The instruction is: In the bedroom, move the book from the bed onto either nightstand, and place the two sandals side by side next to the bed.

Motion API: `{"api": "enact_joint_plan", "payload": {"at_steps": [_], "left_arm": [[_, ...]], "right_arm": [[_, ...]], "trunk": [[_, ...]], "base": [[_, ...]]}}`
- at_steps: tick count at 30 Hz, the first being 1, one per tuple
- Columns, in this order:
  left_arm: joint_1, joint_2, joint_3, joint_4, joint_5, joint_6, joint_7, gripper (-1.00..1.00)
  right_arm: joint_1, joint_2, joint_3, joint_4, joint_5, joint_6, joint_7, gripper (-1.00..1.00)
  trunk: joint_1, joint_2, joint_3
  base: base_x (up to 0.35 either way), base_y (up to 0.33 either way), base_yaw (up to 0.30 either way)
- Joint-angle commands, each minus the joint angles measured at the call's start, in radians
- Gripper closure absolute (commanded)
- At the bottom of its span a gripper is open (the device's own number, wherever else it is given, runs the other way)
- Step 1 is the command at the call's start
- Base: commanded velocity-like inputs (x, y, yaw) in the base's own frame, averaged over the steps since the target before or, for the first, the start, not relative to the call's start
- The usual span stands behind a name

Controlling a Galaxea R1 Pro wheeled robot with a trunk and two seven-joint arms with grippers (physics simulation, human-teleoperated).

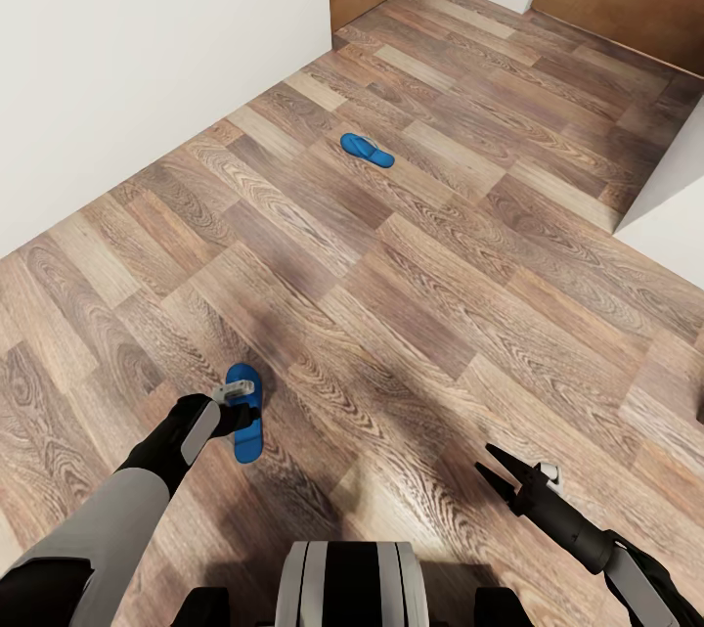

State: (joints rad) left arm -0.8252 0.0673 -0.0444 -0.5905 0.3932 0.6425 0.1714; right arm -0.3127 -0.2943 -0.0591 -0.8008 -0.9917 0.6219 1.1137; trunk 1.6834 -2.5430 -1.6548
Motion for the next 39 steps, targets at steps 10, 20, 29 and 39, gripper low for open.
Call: {"api": "enact_joint_plan", "payload": {"at_steps": [10, 20, 29, 39], "left_arm": [[0.000, 0.002, -0.005, -0.002, 0.010, 0.003, 0.008, -1.00], [0.000, 0.001, -0.005, -0.002, 0.010, 0.005, 0.008, -1.00], [0.000, 0.002, -0.005, -0.002, 0.010, 0.005, 0.008, -1.00], [0.000, 0.002, -0.005, -0.002, 0.010, 0.005, 0.008, -1.00]], "right_arm": [[0.000, 0.001, 0.001, 0.000, -0.007, 0.007, 0.000, -1.00], [0.000, 0.001, 0.001, 0.000, -0.006, 0.007, 0.000, -1.00], [0.000, 0.001, 0.001, 0.000, -0.005, 0.007, 0.000, -1.00], [0.000, 0.001, 0.001, 0.000, -0.005, 0.007, 0.000, -1.00]], "trunk": [[0.000, 0.000, -0.001], [0.003, -0.002, -0.024], [0.004, -0.003, -0.039], [0.004, -0.003, -0.039]], "base": [[0.000, 0.000, 0.000], [0.000, 0.000, 0.000], [0.000, 0.000, 0.000], [0.000, 0.000, 0.000]]}}
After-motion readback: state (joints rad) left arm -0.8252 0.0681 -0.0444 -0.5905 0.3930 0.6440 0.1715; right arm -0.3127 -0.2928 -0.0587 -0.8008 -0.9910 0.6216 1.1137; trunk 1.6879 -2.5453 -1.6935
